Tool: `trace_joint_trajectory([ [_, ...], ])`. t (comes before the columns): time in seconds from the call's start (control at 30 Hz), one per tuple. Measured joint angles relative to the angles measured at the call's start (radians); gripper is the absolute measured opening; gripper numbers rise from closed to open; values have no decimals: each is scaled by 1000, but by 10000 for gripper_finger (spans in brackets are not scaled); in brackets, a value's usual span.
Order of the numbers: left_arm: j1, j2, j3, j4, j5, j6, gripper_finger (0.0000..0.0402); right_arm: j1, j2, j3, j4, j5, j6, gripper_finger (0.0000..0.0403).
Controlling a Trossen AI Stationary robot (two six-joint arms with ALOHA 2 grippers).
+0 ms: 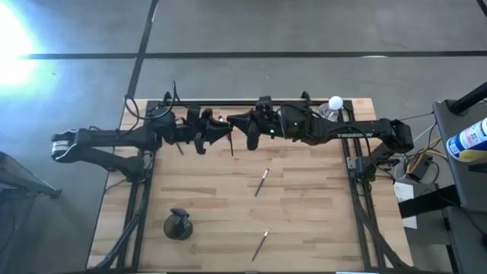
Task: Pick & Place Makeup Brushes
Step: Put the eyeshadow brush into the holder
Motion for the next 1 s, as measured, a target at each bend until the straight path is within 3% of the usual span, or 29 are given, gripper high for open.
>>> trace_joint_trajectory([
  [0.17, 5, 8, 1, -1, -1, -1, 16, 3, 0, 0, -1, -7, -14, 8],
  [0.37, 8, -3, 0, -35, -2, -2, 13, 4, -7, 0, -39, -6, -32, 15],
  [0.67, -14, -108, -1, -290, -11, 23, 11, -7, -97, 0, -227, 9, -109, 64],
  [0.83, -96, -130, -1, -382, -133, 50, 11, -1, -168, -5, -350, 33, -199, 42],
  [1.0, -255, -118, -3, -432, -290, 70, 11, 3, -237, -43, -372, 18, -265, 11],
])
